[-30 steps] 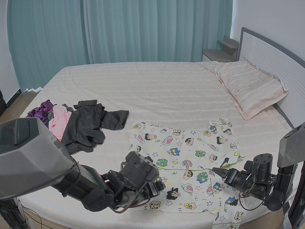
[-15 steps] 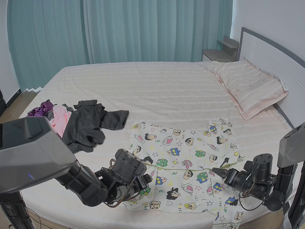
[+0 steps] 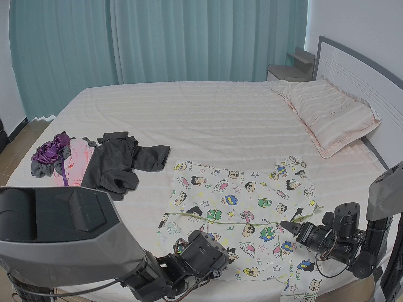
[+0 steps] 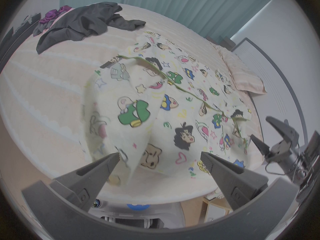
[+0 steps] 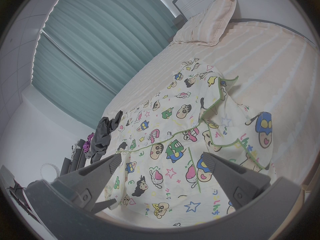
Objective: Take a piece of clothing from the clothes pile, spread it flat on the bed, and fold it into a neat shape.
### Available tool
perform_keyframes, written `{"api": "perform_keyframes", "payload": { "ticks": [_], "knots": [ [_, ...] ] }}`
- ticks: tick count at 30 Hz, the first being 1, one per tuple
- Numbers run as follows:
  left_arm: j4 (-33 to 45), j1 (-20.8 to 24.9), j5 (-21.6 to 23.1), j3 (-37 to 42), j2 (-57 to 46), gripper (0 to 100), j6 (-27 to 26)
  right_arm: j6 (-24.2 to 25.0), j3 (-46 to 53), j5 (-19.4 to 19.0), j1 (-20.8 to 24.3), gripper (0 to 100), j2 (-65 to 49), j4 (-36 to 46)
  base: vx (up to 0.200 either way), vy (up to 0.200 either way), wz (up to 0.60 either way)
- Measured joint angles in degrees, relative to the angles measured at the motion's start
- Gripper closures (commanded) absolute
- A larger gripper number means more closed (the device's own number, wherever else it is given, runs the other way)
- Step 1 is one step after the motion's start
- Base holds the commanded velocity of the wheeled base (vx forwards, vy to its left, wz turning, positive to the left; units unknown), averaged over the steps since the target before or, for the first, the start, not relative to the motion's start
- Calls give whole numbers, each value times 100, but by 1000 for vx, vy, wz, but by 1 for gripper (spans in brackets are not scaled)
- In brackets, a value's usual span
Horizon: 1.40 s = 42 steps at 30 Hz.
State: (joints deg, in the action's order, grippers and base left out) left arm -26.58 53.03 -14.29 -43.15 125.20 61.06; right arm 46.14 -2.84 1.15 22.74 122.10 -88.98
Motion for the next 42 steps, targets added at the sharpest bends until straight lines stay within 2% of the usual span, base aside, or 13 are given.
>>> {"api": "perform_keyframes", "payload": {
  "ticks": [5,26,32,37,42],
  "knots": [
    [57,234,12,40,35,0,6,0,4,-2,0,0,6,0,0,0,0],
    [118,496,121,226,35,0,27,0,4,-2,0,0,9,0,0,0,0],
    [127,418,138,325,-168,0,-27,0,4,0,0,0,9,0,0,0,0],
    [116,118,226,422,-400,0,-55,2,4,-2,0,0,2,0,0,0,0],
    [110,-207,602,567,-756,0,-328,0,4,0,-5,0,-16,0,0,0,0]
  ]
}}
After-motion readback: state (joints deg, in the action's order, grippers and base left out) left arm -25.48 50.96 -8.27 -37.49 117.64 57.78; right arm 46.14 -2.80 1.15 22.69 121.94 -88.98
